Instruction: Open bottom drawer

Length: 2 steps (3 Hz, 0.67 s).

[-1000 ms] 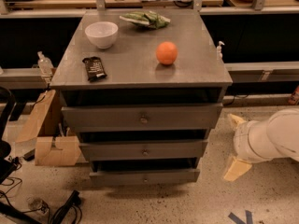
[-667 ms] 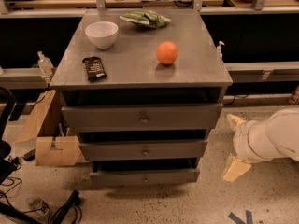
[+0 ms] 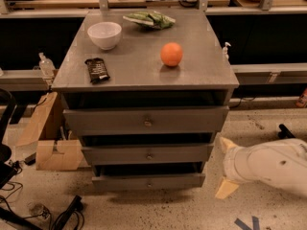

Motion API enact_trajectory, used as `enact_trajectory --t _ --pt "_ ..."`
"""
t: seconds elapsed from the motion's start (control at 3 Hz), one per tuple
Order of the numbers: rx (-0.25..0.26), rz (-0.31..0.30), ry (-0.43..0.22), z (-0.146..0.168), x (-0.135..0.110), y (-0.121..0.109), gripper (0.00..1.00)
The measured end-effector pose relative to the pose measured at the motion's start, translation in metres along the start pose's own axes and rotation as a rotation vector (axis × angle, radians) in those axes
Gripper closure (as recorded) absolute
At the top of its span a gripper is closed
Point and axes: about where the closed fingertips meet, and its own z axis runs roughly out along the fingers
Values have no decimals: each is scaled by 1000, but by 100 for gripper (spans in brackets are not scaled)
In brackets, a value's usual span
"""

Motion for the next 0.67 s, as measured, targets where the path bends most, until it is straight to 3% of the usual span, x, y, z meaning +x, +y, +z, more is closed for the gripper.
enact_trajectory --t 0.67 --pt "25 -41 -42 96 26 36 0"
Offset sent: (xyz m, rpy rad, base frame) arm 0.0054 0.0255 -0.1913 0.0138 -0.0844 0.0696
